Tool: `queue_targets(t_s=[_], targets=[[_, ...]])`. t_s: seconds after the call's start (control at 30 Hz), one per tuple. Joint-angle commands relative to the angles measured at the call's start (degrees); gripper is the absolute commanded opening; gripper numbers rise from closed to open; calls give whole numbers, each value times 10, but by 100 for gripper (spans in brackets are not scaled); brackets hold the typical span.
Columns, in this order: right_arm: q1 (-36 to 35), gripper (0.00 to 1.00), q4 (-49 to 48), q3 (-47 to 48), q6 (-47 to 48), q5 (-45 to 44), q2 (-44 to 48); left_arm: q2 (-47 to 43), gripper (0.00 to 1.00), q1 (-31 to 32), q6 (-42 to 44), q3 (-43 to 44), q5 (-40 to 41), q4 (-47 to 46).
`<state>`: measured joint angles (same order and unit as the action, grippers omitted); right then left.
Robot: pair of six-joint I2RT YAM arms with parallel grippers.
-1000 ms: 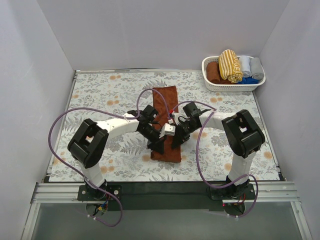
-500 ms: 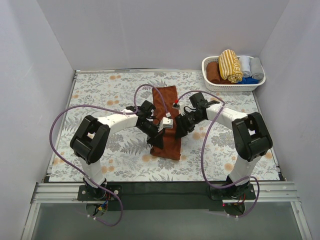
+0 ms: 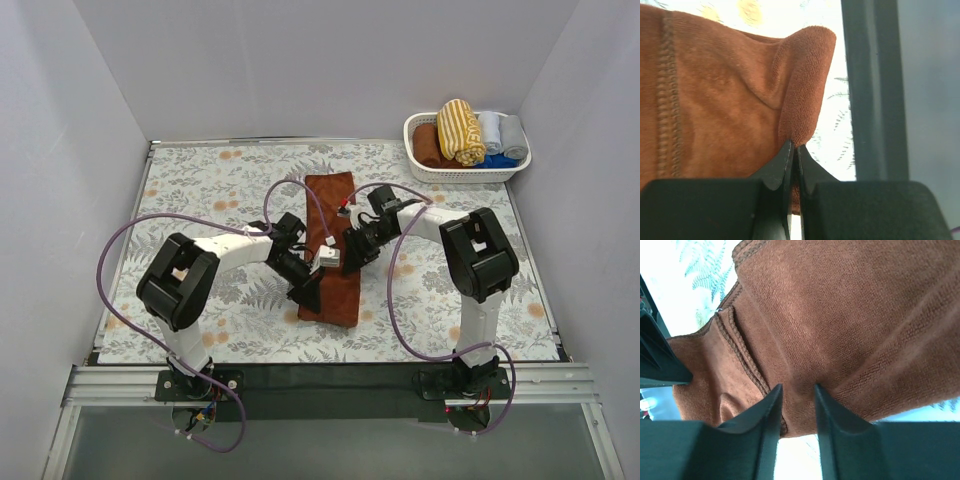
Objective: Roll the towels
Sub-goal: Roll the towel
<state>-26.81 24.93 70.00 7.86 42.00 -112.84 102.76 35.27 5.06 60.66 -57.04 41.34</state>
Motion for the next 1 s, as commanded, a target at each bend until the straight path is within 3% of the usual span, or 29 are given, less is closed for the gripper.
queue_targets(t_s=[0.0,0.1,0.3,0.6,0.8,0.97], targets=[[-23,32,-11,2,-6,10,-5,-47,1,4,-15,-18,-38,-21],[-46,27,-15,-29,-2,7,7,-57,0,8,-21,-28,-40,-21],[-48,27,-9,-35,-1,3,25,-75,0,12,-47,-35,-41,-44],[-12,43,97,46,54,17,58,-21,2,-5,-47,23,-54,-35],[-5,51,106,22,71,21,107,17,3,-36,-43,26,-52,-46],[-4,54,106,-20,70,88,121,41,5,-43,-41,14,-38,-77]])
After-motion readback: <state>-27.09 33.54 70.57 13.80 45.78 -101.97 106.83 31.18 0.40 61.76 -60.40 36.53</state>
